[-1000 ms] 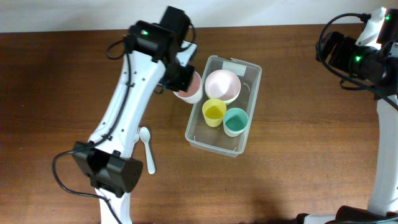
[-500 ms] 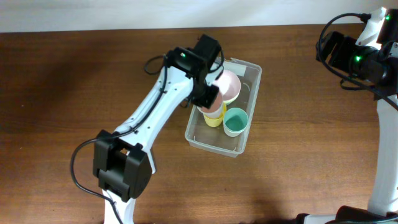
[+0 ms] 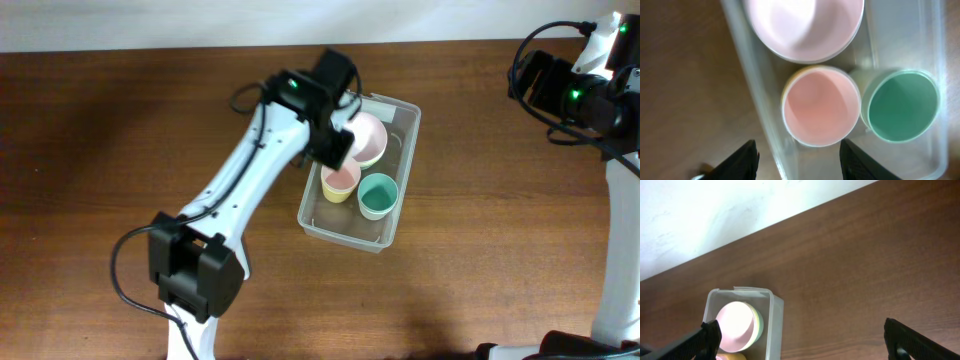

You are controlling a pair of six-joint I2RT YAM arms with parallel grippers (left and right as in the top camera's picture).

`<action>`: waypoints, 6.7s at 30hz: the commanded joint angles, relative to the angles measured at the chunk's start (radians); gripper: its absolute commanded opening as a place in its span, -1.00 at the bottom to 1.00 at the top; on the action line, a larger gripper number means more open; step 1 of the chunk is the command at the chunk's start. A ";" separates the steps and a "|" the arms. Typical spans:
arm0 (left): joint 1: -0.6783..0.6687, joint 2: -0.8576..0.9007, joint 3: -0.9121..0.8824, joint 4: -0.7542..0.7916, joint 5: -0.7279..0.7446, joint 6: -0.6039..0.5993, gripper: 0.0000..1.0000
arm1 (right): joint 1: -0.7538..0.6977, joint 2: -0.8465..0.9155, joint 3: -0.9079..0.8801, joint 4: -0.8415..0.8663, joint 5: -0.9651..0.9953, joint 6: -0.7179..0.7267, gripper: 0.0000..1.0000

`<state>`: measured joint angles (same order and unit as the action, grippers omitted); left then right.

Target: Pack container

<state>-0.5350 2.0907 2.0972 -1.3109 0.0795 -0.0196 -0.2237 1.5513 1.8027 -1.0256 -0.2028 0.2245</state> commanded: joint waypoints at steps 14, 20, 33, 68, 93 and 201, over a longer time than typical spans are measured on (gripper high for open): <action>0.311 -0.030 0.243 -0.332 -0.180 0.005 1.00 | 0.000 0.000 0.002 0.000 0.002 -0.006 0.97; 0.426 -0.030 0.243 -0.321 -0.192 0.005 1.00 | 0.000 0.000 0.002 0.000 0.002 -0.006 0.98; 0.459 -0.030 0.243 -0.276 -0.193 0.005 1.00 | 0.000 0.000 0.002 0.000 0.002 -0.006 0.98; 0.459 -0.030 0.243 -0.276 -0.193 0.005 1.00 | 0.086 -0.955 -0.855 0.235 0.110 -0.277 0.98; 0.459 -0.030 0.243 -0.276 -0.193 0.005 1.00 | 0.086 -1.546 -1.645 0.425 0.000 -0.269 0.98; 0.446 -2.086 -1.946 0.750 -0.109 0.190 1.00 | 0.086 -1.546 -1.645 0.425 0.000 -0.269 0.98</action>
<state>-0.0944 0.0154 0.1570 -0.5659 -0.0483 0.1787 -0.1421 0.0109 0.1638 -0.6006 -0.1898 -0.0494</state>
